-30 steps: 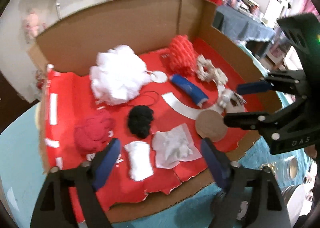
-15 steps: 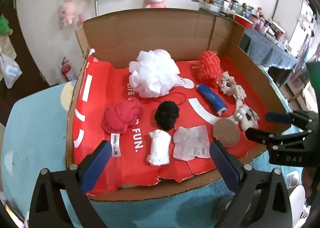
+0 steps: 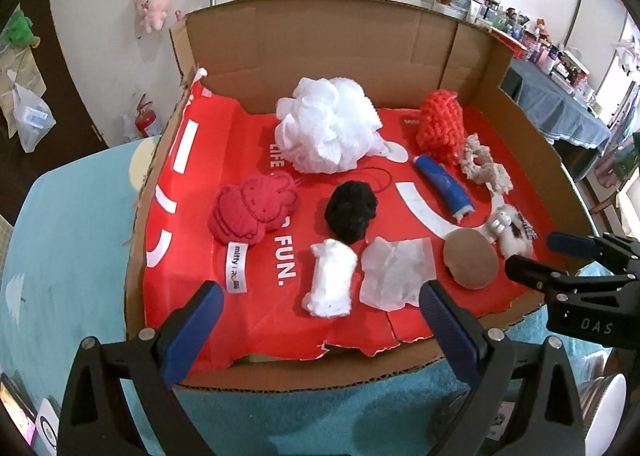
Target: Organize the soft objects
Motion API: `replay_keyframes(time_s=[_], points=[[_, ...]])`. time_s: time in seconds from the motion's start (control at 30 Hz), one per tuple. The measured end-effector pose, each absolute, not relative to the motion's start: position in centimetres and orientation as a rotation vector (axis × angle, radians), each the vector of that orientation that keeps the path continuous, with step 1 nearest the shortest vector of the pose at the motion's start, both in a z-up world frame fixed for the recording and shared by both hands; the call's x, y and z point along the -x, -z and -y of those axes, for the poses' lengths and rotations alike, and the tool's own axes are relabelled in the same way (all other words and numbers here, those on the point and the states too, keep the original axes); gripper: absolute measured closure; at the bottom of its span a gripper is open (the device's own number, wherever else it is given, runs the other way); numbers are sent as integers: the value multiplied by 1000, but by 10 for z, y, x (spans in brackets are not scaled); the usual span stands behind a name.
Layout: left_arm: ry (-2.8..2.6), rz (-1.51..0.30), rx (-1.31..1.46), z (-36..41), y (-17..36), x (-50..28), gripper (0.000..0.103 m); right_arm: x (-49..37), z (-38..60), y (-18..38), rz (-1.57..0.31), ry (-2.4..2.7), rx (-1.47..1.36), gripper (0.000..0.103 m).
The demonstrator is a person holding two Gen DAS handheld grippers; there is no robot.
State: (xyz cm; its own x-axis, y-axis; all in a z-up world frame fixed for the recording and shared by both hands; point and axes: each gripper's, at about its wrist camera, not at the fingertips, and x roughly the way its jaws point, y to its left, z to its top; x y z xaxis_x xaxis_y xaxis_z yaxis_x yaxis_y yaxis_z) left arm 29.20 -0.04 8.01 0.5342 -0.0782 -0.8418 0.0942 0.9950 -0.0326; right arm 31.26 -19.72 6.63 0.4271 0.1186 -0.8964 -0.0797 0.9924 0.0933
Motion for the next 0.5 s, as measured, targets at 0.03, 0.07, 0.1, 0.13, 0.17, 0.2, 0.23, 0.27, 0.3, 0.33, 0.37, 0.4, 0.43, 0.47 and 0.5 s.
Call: replay_keyframes(time_s=[0.03,0.07,0.1,0.13,0.17,0.2,0.23,0.27,0.3,0.33,0.37,0.4,0.43,0.47,0.5], points=[[100,-1005,-19,1,-80,-292,3,-313,197,-66,-1124,-123,-38,29],[100,-1008,-22,1,-79,-292,3,-313,198,-66,-1123,-121,-39,29],[98,-1009,-28,2,-79,-292,3,-312,198,-66,-1121,-118,-40,29],[95,-1009,-33,2,-79,-292,3,-313,198,-66,-1122,-117,-40,29],[92,-1008,-37,3,-79,-291,3,-313,198,-65,-1124,-116,-38,29],[91,-1008,-37,3,-78,-291,3,-312,198,-65,-1123,-116,-35,29],[91,-1010,-37,3,-78,-291,3,-312,197,-65,-1123,-116,-33,29],[91,-1010,-35,2,-78,-291,3,-312,197,-65,-1122,-117,-32,29],[89,-1010,-33,2,-78,-291,3,-311,197,-66,-1120,-119,-32,29],[87,-1008,-30,1,-78,-291,3,-311,197,-66,-1120,-118,-32,29],[86,-1007,-27,1,-78,-290,3,-311,197,-65,-1120,-118,-32,29],[84,-1005,-25,0,-78,-290,3,-311,198,-65,-1119,-118,-33,29],[85,-1003,-24,0,-78,-289,3,-311,197,-66,-1118,-118,-35,29],[86,-1001,-23,0,-78,-289,3,-310,198,-66,-1115,-117,-39,29],[84,-1000,-24,0,-78,-288,3,-310,198,-66,-1112,-117,-42,29]])
